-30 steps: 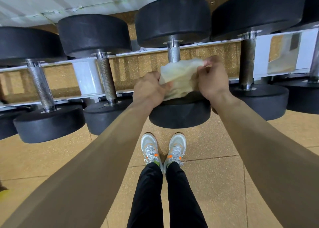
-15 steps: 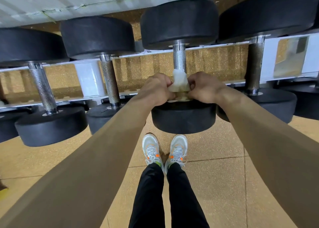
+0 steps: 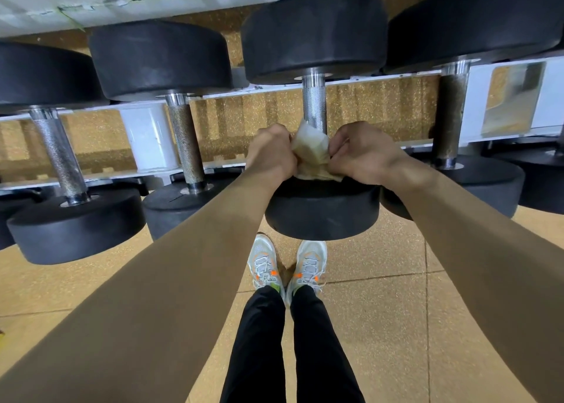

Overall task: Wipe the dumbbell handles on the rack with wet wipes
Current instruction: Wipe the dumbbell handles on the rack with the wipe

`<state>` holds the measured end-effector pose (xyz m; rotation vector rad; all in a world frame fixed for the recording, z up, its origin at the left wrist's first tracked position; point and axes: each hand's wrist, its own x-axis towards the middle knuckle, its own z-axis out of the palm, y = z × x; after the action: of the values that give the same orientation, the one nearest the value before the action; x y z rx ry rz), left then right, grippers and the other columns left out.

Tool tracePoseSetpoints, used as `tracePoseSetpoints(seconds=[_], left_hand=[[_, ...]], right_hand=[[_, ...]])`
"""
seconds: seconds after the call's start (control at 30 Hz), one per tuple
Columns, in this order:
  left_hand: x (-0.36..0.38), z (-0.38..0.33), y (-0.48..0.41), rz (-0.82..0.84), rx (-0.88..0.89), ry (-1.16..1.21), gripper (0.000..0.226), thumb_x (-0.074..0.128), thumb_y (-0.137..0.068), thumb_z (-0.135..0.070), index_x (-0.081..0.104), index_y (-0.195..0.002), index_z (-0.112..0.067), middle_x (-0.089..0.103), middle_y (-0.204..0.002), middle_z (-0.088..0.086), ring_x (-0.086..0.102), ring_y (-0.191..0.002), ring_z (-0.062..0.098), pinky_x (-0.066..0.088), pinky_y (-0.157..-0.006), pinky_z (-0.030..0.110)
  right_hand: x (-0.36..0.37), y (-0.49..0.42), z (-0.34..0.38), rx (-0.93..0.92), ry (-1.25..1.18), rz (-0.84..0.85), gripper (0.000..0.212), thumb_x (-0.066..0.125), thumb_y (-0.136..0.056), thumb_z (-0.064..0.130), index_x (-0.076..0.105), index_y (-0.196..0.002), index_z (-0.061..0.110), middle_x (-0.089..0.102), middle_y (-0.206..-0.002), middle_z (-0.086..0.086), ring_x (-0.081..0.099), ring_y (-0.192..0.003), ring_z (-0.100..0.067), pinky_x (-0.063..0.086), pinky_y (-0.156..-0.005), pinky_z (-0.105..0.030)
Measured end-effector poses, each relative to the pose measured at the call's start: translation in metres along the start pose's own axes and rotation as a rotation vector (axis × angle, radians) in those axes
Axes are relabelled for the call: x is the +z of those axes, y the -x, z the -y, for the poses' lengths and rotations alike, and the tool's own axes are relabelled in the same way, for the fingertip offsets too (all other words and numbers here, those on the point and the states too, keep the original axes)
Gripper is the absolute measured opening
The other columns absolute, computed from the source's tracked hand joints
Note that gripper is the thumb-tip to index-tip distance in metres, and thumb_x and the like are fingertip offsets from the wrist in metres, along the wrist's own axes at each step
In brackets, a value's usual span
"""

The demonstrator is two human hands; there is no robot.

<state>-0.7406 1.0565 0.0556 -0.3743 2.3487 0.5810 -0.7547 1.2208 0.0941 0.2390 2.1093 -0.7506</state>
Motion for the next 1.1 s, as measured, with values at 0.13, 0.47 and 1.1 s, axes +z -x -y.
tracePoseSetpoints(seconds=[0.13,0.47,1.1], left_hand=[[-0.012,0.003,-0.001,0.059,0.012,0.064,0.014,0.078,-0.08,-0.015,0.07,-0.091,-0.019,0.066,-0.096,0.003,0.065,-0.088,0.02,0.054,-0.066,0.027],[0.0,0.004,-0.018,-0.013,0.088,-0.056,0.006,0.069,-0.092,-0.014,0.069,-0.098,-0.014,0.067,-0.101,0.005,0.065,-0.085,0.02,0.059,-0.075,0.033],[-0.037,-0.011,0.032,0.203,0.017,0.695,0.019,0.082,-0.083,-0.036,0.072,-0.095,-0.025,0.077,-0.077,-0.006,0.073,-0.069,0.007,0.051,-0.06,0.021]], right_hand=[[-0.01,-0.013,-0.009,0.019,0.06,0.019,0.016,0.079,-0.08,0.007,0.072,-0.083,0.021,0.07,-0.091,0.005,0.066,-0.086,-0.013,0.054,-0.075,-0.021],[-0.001,-0.016,0.0,-0.049,0.077,-0.182,0.015,0.068,-0.086,0.006,0.068,-0.087,0.02,0.066,-0.089,0.006,0.061,-0.076,-0.011,0.043,-0.056,-0.012],[0.001,0.005,0.008,0.047,-0.537,-0.198,0.019,0.054,-0.098,0.03,0.072,-0.101,0.026,0.074,-0.101,0.005,0.069,-0.098,-0.019,0.054,-0.094,-0.038]])
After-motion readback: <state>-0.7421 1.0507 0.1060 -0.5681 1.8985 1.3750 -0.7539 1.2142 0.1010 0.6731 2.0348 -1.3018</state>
